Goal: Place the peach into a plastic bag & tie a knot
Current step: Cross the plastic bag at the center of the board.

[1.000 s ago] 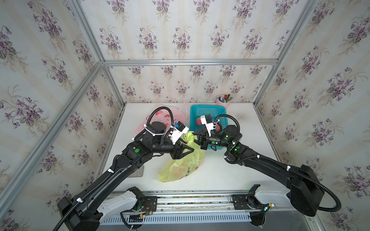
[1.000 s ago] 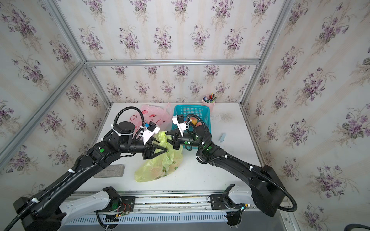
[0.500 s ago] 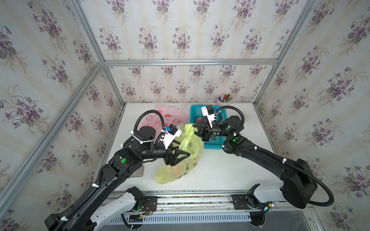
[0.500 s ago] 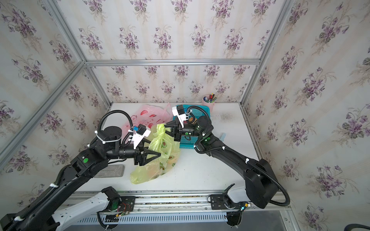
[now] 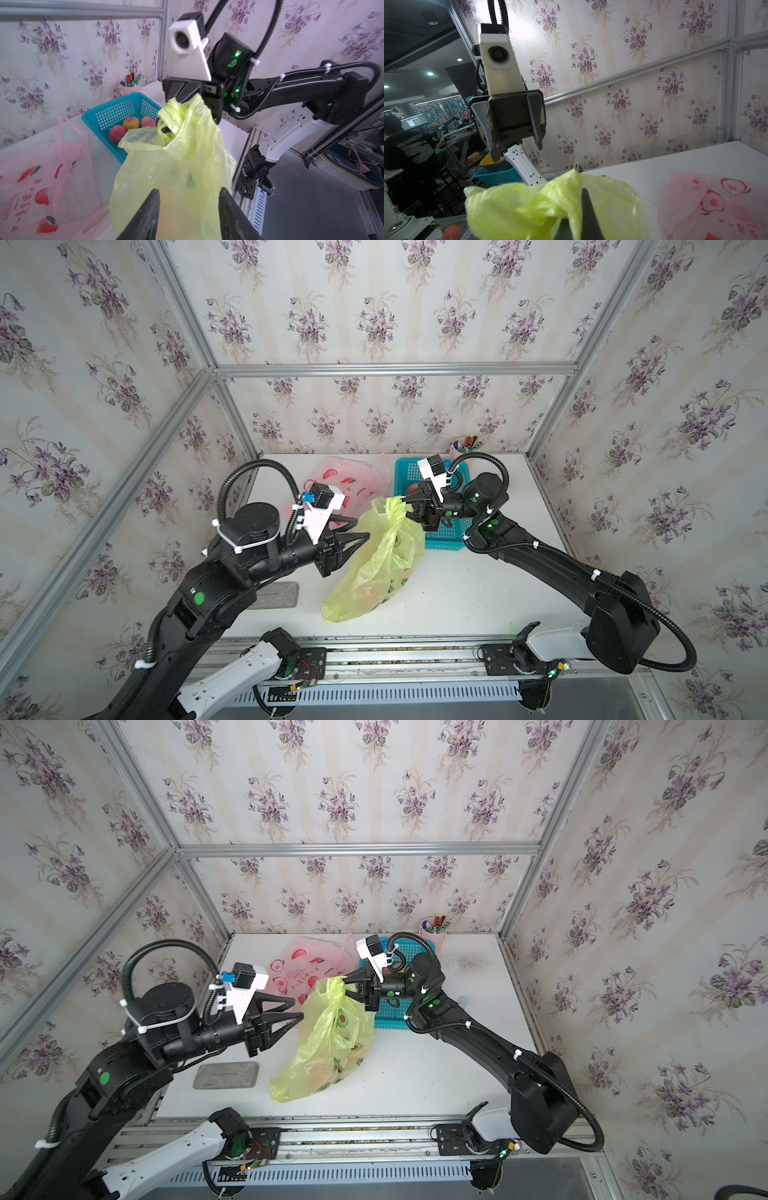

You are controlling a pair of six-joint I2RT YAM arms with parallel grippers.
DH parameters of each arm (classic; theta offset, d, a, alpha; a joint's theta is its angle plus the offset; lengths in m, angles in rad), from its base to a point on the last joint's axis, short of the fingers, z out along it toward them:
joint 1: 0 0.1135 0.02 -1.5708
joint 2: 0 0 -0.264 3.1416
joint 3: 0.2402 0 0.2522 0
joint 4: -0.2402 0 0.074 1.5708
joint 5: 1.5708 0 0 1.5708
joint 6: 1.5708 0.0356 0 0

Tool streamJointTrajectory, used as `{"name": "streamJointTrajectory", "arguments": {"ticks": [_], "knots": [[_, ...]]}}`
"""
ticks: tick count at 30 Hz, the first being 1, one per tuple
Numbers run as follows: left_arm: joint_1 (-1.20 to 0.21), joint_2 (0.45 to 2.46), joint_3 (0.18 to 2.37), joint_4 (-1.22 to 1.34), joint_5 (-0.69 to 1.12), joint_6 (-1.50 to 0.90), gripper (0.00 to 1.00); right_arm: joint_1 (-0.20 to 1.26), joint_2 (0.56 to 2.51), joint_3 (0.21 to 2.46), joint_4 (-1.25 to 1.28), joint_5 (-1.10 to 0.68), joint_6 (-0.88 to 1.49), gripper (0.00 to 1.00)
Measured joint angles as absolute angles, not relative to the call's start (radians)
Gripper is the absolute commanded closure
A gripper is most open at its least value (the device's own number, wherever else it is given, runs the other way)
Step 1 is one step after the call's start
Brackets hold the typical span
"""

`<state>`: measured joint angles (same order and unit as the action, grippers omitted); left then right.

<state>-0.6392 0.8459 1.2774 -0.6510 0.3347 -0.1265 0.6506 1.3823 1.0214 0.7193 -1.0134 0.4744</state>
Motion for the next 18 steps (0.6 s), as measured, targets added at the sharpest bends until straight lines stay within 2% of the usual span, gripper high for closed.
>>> {"name": "streamJointTrajectory", "arguments": {"ticks": [8, 18], "knots": [[-0.645, 0.979, 1.129, -0.412, 0.336, -0.242, 0.5, 0.661, 1.377, 1.024, 0.713, -1.025, 0.477, 1.0], [-0.695, 0.996, 1.026, -0.185, 0.397, -0.338, 0.52, 0.688, 1.422, 1.034, 0.764, -1.008, 0.528, 1.0]]}}
